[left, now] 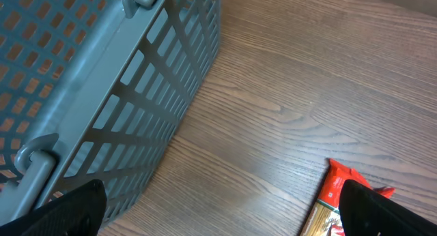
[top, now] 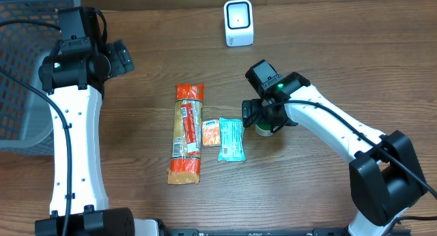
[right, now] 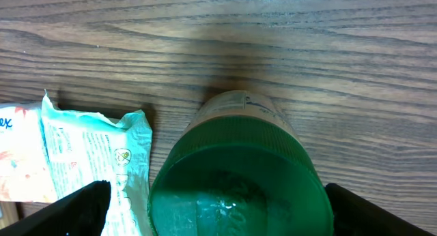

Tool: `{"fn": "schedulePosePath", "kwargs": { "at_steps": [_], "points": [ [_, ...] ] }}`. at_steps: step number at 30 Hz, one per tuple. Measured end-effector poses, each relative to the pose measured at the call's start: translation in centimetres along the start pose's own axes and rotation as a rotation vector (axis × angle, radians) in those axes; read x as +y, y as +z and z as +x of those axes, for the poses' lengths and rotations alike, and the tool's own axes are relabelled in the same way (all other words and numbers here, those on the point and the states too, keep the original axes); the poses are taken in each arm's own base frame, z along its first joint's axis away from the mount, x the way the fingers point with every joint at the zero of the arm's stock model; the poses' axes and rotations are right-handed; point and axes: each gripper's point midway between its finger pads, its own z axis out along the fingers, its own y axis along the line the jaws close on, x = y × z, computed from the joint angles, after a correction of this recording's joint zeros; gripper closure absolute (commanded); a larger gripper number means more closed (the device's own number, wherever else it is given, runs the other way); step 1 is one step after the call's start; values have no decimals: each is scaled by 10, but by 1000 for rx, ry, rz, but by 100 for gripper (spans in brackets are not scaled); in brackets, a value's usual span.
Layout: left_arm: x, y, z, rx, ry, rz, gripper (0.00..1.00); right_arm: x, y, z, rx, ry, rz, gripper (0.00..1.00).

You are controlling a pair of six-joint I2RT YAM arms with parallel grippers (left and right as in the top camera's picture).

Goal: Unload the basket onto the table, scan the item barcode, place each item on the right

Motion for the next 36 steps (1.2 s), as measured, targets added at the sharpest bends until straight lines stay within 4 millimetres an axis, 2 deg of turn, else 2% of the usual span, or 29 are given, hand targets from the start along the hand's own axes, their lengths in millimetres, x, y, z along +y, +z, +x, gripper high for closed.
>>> {"fn": "schedulePosePath", "kwargs": {
  "at_steps": [13, 22, 31, 36],
  "points": [
    [0, 0, 0, 0, 0, 0, 0, -7, 0, -7, -36, -12, 40, 0],
    [0, 0, 0, 0, 0, 0, 0, -2, 4, -15, -76, -14, 17, 0],
    [0, 0, 0, 0, 0, 0, 0, -23, 35, 8, -43, -15, 77, 0],
    [0, 0, 0, 0, 0, 0, 0, -25, 36, 8, -50, -16, 82, 5]
  ]
}}
